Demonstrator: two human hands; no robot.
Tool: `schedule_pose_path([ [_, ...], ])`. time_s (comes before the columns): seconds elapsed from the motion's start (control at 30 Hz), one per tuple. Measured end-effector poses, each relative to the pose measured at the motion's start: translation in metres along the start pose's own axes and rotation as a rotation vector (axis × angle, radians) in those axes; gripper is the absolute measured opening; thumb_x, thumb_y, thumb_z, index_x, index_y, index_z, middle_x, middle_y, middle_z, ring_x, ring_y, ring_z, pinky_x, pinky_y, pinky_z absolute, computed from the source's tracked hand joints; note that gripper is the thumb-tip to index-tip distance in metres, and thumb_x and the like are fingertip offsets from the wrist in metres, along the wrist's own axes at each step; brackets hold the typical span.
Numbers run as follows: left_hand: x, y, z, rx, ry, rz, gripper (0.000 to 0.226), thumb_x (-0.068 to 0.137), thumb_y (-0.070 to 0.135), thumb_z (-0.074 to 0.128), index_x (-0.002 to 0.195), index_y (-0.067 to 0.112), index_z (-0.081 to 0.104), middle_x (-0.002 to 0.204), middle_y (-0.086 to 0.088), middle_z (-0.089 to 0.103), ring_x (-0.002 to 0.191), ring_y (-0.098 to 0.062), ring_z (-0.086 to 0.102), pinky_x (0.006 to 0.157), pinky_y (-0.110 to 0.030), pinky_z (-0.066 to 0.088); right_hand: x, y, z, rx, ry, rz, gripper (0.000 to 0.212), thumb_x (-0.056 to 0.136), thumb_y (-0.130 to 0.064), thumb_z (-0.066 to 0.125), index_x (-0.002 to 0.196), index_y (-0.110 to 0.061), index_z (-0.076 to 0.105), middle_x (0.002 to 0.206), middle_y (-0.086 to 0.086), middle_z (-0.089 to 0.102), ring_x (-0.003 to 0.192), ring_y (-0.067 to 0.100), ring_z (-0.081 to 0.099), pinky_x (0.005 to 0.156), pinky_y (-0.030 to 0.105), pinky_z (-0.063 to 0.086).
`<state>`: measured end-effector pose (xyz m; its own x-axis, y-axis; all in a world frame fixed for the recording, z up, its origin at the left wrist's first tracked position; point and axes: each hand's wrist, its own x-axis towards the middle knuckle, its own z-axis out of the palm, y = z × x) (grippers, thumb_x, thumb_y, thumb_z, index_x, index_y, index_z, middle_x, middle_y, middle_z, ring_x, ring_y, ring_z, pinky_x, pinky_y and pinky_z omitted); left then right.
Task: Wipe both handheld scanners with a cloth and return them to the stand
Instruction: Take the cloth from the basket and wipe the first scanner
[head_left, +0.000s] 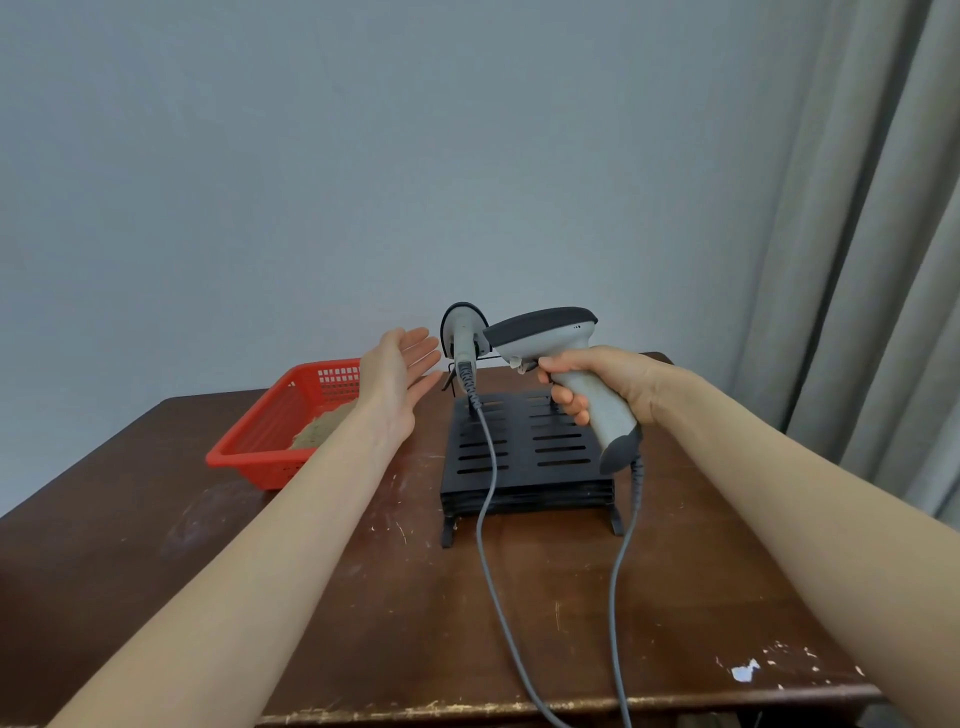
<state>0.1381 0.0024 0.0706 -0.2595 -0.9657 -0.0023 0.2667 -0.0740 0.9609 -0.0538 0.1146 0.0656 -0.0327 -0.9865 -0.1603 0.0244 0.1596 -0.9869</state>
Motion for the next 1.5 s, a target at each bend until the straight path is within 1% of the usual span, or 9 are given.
schedule_pose_path([
  [0.17, 0.002, 0.001, -0.002, -0.006, 0.005, 0.0, 0.033, 0.101, 0.025, 0.033, 0.107, 0.01, 0.062, 0.106, -0.006, 0.066, 0.104, -0.02, 0.062, 0.085, -0.032, 0.05, 0.001, 0.0, 0.001, -0.006, -0.009, -0.009, 0.019, 0.09, -0.028, 0.059, 0.078, -0.013, 0.057, 0.051, -0.001, 0.05, 0.04, 0.008, 0.042, 0.041, 0.019, 0.041],
  [0.4, 0.007, 0.003, -0.008, -0.038, 0.012, -0.016, 0.038, 0.101, 0.03, 0.032, 0.106, 0.009, 0.063, 0.112, -0.009, 0.066, 0.107, -0.022, 0.062, 0.088, -0.033, 0.05, 0.006, -0.001, 0.002, -0.021, -0.058, 0.011, 0.034, 0.084, -0.038, 0.062, 0.102, -0.009, 0.063, 0.053, -0.001, 0.052, 0.042, 0.007, 0.043, 0.041, 0.019, 0.041],
  [0.53, 0.01, 0.004, -0.011, -0.055, -0.027, -0.035, 0.047, 0.101, 0.04, 0.028, 0.11, 0.007, 0.062, 0.121, -0.011, 0.063, 0.111, -0.023, 0.06, 0.094, -0.035, 0.048, 0.008, -0.003, 0.004, -0.069, -0.081, -0.001, 0.03, 0.078, -0.041, 0.066, 0.088, -0.013, 0.062, 0.054, -0.001, 0.052, 0.041, 0.008, 0.044, 0.042, 0.02, 0.042],
  [0.63, 0.013, 0.003, -0.015, -0.087, -0.082, -0.054, 0.064, 0.099, 0.054, 0.021, 0.118, 0.006, 0.059, 0.129, -0.012, 0.059, 0.118, -0.024, 0.055, 0.101, -0.037, 0.044, 0.01, -0.003, 0.007, -0.117, -0.07, -0.002, 0.026, 0.077, -0.039, 0.067, 0.078, -0.014, 0.059, 0.053, 0.0, 0.053, 0.041, 0.009, 0.045, 0.042, 0.02, 0.042],
  [0.73, 0.012, 0.003, -0.019, -0.121, -0.176, -0.081, 0.083, 0.093, 0.066, 0.015, 0.135, 0.002, 0.047, 0.142, -0.013, 0.048, 0.134, -0.023, 0.042, 0.111, -0.039, 0.034, 0.011, -0.003, 0.009, -0.18, -0.047, -0.005, 0.025, 0.082, -0.036, 0.067, 0.075, -0.014, 0.058, 0.053, 0.001, 0.054, 0.04, 0.01, 0.046, 0.043, 0.021, 0.042],
  [0.83, 0.011, 0.003, -0.02, -0.151, -0.228, -0.096, 0.092, 0.089, 0.072, 0.011, 0.143, 0.001, 0.035, 0.15, -0.013, 0.037, 0.141, -0.022, 0.03, 0.116, -0.039, 0.025, 0.011, -0.005, 0.013, -0.275, -0.026, -0.019, 0.024, 0.085, -0.034, 0.066, 0.076, -0.013, 0.058, 0.054, 0.002, 0.055, 0.042, 0.01, 0.047, 0.045, 0.022, 0.043],
  [1.0, 0.01, 0.005, -0.021, -0.156, -0.256, -0.105, 0.096, 0.087, 0.075, 0.01, 0.146, 0.001, 0.028, 0.154, -0.012, 0.029, 0.144, -0.021, 0.024, 0.118, -0.039, 0.021, 0.012, -0.008, 0.017, -0.302, -0.021, -0.019, 0.024, 0.085, -0.033, 0.066, 0.075, -0.013, 0.058, 0.056, 0.002, 0.054, 0.043, 0.01, 0.046, 0.044, 0.021, 0.043],
  [1.3, 0.01, 0.006, -0.02, -0.108, -0.282, -0.102, 0.096, 0.087, 0.074, 0.011, 0.146, 0.001, 0.027, 0.155, -0.012, 0.026, 0.144, -0.021, 0.022, 0.118, -0.039, 0.02, 0.012, -0.009, 0.019, -0.302, -0.013, -0.014, 0.023, 0.085, -0.033, 0.066, 0.076, -0.013, 0.059, 0.056, 0.002, 0.055, 0.043, 0.01, 0.047, 0.044, 0.021, 0.044],
  [1.5, 0.009, 0.005, -0.02, -0.103, -0.29, -0.1, 0.096, 0.087, 0.074, 0.012, 0.146, 0.0, 0.027, 0.155, -0.013, 0.027, 0.144, -0.021, 0.022, 0.118, -0.038, 0.02, 0.015, -0.006, 0.02, -0.261, 0.028, -0.035, 0.027, 0.084, -0.031, 0.067, 0.095, -0.006, 0.065, 0.056, 0.003, 0.057, 0.042, 0.01, 0.047, 0.045, 0.021, 0.044],
])
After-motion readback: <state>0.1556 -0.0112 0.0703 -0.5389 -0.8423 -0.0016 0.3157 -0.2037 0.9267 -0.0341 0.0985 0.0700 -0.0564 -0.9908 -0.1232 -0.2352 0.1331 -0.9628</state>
